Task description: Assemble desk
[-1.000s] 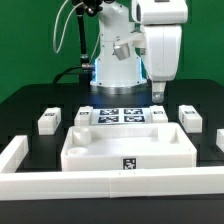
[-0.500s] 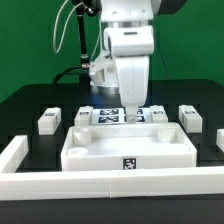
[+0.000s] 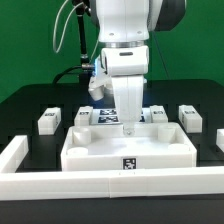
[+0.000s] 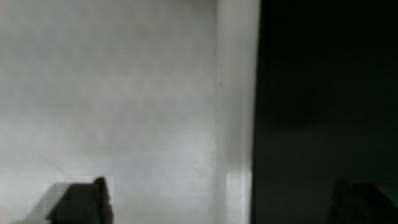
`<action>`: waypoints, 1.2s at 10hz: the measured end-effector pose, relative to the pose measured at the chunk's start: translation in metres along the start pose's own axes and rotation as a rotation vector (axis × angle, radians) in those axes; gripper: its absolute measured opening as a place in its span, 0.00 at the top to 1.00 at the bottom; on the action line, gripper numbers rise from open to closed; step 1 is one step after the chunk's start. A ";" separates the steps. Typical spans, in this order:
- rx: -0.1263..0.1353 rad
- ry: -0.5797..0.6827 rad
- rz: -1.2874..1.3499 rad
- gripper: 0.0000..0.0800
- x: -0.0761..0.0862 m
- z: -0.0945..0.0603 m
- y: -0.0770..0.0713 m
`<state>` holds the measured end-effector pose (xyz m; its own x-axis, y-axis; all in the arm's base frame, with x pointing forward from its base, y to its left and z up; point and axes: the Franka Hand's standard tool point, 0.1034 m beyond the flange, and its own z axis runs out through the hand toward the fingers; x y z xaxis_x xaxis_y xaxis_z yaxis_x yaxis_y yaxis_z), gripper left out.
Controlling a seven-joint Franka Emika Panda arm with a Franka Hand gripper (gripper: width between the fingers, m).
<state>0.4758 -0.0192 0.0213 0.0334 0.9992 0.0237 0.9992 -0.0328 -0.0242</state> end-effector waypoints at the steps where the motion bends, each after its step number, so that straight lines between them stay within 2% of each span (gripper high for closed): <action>1: 0.000 0.000 0.000 0.40 0.000 0.000 0.000; 2: 0.001 0.000 0.000 0.63 0.000 0.000 0.000; 3: 0.001 0.000 0.000 0.80 0.000 0.000 0.000; 4: 0.001 0.000 0.000 0.80 0.000 0.001 0.000; 5: 0.001 0.000 0.000 0.93 0.000 0.001 -0.001; 11: 0.002 0.000 0.006 0.93 0.001 0.001 0.001; 12: -0.009 0.004 0.051 0.93 0.013 0.001 0.010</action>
Offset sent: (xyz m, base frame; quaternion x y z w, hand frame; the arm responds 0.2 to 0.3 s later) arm 0.0000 0.0000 0.0000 0.0000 0.0000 0.0000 1.0000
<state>0.4866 -0.0065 0.0208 0.0841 0.9961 0.0263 0.9963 -0.0837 -0.0169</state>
